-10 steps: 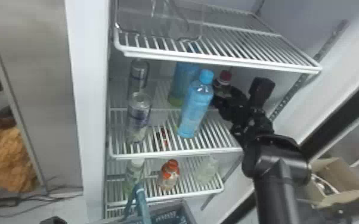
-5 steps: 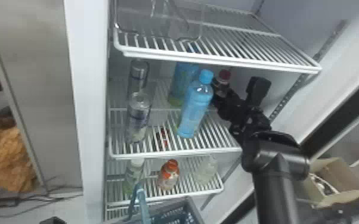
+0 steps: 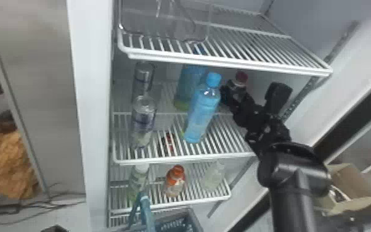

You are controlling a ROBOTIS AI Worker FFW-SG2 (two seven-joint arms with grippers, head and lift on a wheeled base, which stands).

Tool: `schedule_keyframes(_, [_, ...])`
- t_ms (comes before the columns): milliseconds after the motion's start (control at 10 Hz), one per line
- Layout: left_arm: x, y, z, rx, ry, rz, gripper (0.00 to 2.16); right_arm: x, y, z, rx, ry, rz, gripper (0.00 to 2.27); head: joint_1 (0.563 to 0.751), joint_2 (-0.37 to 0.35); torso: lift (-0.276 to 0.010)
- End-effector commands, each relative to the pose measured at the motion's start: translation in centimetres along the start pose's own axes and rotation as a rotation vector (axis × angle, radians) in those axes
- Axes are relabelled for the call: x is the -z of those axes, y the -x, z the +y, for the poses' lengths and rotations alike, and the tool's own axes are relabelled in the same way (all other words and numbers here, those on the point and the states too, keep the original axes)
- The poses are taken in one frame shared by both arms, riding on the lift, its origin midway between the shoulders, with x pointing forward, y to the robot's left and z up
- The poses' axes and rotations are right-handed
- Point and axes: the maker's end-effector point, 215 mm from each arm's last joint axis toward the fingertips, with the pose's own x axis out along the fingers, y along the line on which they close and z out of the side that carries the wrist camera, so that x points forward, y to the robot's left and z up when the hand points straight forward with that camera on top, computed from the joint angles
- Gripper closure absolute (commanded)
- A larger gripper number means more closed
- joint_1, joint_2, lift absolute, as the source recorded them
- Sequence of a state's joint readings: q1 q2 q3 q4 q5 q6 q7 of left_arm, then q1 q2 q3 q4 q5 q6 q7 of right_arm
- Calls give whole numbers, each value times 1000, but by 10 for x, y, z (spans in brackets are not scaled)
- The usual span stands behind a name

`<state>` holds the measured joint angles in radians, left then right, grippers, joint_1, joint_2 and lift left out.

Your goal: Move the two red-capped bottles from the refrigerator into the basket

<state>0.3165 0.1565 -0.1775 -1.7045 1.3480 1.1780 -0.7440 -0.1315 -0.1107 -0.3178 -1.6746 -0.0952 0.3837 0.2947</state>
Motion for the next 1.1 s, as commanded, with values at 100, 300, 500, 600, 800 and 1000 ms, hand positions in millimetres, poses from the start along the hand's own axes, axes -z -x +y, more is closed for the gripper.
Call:
schedule_keyframes(100, [2,0,1,0,3,1,1200,-7,24,4,-22,-5,-27,1277,695,-350,0])
schedule_keyframes(300, [2,0,1,0,3,1,1200,-9,41,15,-56,-14,-32,1277,695,-350,0])
schedule_keyframes(500, [1,-1,0,2,3,0,1200,-8,66,27,-80,-9,-20,1277,695,-350,0])
schedule_keyframes(600, [2,0,1,0,6,0,1200,-7,77,35,-97,-21,-18,1277,695,-350,0])
schedule_keyframes(800, [4,0,2,3,12,-1,1200,-6,104,42,-105,-9,-2,1277,695,-350,0])
schedule_keyframes(1000, [4,0,2,3,12,-1,1200,-3,135,35,-82,4,24,1277,695,-350,0])
